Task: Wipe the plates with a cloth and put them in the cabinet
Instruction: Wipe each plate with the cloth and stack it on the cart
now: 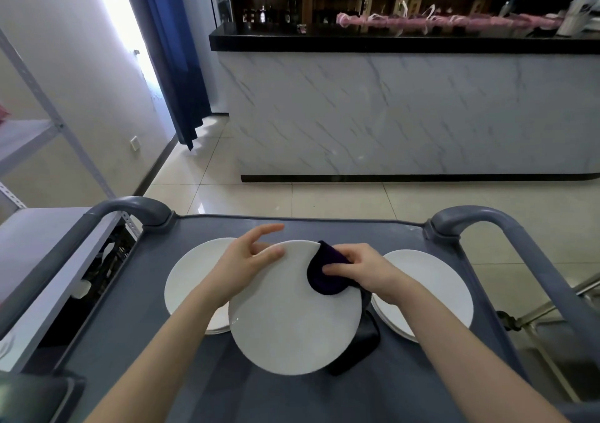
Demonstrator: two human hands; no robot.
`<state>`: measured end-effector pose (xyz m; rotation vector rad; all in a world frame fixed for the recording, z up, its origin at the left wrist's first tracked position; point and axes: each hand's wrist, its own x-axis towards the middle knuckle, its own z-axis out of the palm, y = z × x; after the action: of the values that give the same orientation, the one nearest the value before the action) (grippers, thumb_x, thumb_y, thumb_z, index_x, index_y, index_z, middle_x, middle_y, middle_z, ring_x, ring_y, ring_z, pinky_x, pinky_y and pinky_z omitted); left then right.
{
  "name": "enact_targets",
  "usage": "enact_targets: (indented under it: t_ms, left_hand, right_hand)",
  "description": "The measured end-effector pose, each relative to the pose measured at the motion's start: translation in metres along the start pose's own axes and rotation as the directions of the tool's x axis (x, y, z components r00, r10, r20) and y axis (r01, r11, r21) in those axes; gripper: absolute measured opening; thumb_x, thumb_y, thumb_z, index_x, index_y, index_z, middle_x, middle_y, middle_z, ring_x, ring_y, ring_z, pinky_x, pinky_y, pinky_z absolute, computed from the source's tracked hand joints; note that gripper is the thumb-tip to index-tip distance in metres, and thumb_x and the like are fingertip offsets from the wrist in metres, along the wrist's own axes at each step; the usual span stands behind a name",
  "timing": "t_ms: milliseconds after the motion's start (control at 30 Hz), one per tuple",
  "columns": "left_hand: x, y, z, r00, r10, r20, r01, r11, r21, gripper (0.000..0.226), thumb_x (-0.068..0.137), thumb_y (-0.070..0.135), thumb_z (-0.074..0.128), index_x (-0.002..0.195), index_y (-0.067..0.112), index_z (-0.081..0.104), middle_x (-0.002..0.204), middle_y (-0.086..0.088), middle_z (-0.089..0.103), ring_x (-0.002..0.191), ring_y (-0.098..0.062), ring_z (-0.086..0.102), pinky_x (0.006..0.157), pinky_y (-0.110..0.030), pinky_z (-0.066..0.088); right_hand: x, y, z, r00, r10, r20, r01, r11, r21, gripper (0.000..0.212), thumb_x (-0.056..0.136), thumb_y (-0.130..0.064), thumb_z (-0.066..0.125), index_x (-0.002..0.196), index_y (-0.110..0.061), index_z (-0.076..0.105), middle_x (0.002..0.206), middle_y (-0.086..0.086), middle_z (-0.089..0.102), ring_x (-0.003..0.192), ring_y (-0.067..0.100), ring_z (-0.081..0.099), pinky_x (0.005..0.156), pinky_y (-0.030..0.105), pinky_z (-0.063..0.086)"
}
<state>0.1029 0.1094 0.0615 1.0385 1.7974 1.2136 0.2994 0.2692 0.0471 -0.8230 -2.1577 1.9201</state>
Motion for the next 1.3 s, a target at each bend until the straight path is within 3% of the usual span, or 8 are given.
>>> enact_targets:
  t_ms: [167, 300, 400, 567, 733, 933, 1067, 1300]
  left_hand:
    - [-0.008, -0.027, 0.006, 0.954, -0.086, -0.287, 0.031, 0.981, -0.19, 0.028, 0.094, 0.033, 0.069, 0.119, 0.046, 0.062, 0.103, 0.006, 0.076, 0.089, -0.003, 0.07, 0.076, -0.026, 0.053]
    - [-0.022, -0.041, 0.035, 0.951, -0.212, -0.225, 0.065, 0.849, -0.525, 0.033, 0.098, 0.019, 0.064, 0.127, 0.032, 0.056, 0.107, 0.001, 0.076, 0.094, -0.019, 0.074, 0.069, -0.036, 0.062]
    - [-0.02, -0.036, 0.054, 0.951, -0.198, -0.238, 0.019, 0.805, -0.593, 0.039, 0.097, 0.01, 0.064, 0.127, 0.033, 0.053, 0.118, 0.005, 0.072, 0.105, -0.021, 0.071, 0.085, -0.051, 0.061]
    - [-0.015, -0.033, 0.034, 0.977, -0.154, -0.148, 0.045, 0.825, -0.564, 0.04, 0.098, 0.004, 0.06, 0.128, 0.031, 0.054, 0.12, 0.0, 0.072, 0.11, -0.03, 0.069, 0.084, -0.049, 0.061]
    - [-0.015, -0.02, -0.001, 0.997, -0.043, 0.059, 0.054, 0.978, -0.201, 0.044, 0.09, 0.026, 0.068, 0.119, 0.057, 0.058, 0.112, 0.013, 0.072, 0.097, -0.014, 0.073, 0.064, -0.032, 0.06]
    - [-0.013, -0.014, 0.001, 0.992, -0.014, 0.123, 0.022, 0.998, -0.065, 0.041, 0.1, 0.019, 0.06, 0.114, 0.057, 0.061, 0.11, 0.016, 0.071, 0.099, -0.006, 0.07, 0.074, -0.019, 0.056]
    - [-0.017, -0.027, 0.004, 1.0, -0.006, 0.003, 0.006, 0.993, -0.121, 0.037, 0.099, 0.018, 0.062, 0.112, 0.052, 0.064, 0.106, 0.013, 0.072, 0.094, -0.008, 0.07, 0.069, -0.018, 0.055]
    - [-0.023, -0.044, 0.006, 0.977, -0.113, -0.182, 0.014, 0.881, -0.473, 0.034, 0.096, 0.013, 0.065, 0.105, 0.045, 0.069, 0.105, 0.006, 0.076, 0.094, -0.016, 0.074, 0.065, -0.025, 0.058]
  right_hand:
    - [-0.002, 0.024, 0.011, 0.947, 0.068, -0.313, 0.058, 0.926, 0.374, 0.022, 0.089, -0.001, 0.065, 0.111, 0.004, 0.067, 0.101, 0.018, 0.072, 0.09, 0.027, 0.067, 0.086, 0.039, 0.054]
    - [-0.001, 0.04, 0.032, 0.861, 0.272, -0.43, 0.155, 0.665, 0.731, 0.016, 0.093, -0.004, 0.061, 0.107, -0.001, 0.067, 0.098, 0.017, 0.073, 0.088, 0.029, 0.069, 0.086, 0.04, 0.055]
    - [-0.002, 0.046, 0.045, 0.863, 0.326, -0.386, 0.141, 0.578, 0.804, 0.015, 0.093, -0.003, 0.06, 0.106, -0.003, 0.066, 0.098, 0.017, 0.073, 0.089, 0.03, 0.069, 0.082, 0.039, 0.055]
    - [-0.01, 0.042, 0.018, 0.911, 0.235, -0.338, 0.058, 0.74, 0.67, 0.024, 0.088, 0.002, 0.062, 0.112, 0.005, 0.065, 0.105, 0.022, 0.072, 0.09, 0.031, 0.07, 0.077, 0.035, 0.057]
    - [-0.004, 0.01, -0.025, 0.967, 0.036, -0.252, 0.027, 0.97, 0.243, 0.021, 0.083, 0.0, 0.072, 0.103, -0.004, 0.072, 0.098, 0.014, 0.076, 0.087, 0.024, 0.072, 0.076, 0.03, 0.059]
    - [0.014, -0.016, -0.02, 0.991, -0.077, -0.111, 0.056, 0.982, -0.179, 0.011, 0.078, -0.02, 0.08, 0.089, -0.016, 0.076, 0.087, 0.006, 0.076, 0.085, 0.022, 0.072, 0.078, 0.034, 0.057]
    - [0.011, -0.001, -0.006, 0.973, -0.076, -0.219, 0.066, 0.996, -0.052, 0.01, 0.079, -0.016, 0.079, 0.087, -0.013, 0.075, 0.088, 0.014, 0.074, 0.08, 0.023, 0.07, 0.079, 0.041, 0.056]
    - [-0.009, 0.05, 0.027, 0.939, 0.06, -0.339, 0.1, 0.895, 0.434, 0.024, 0.084, 0.0, 0.071, 0.106, -0.008, 0.07, 0.101, 0.01, 0.076, 0.093, 0.025, 0.072, 0.073, 0.028, 0.057]
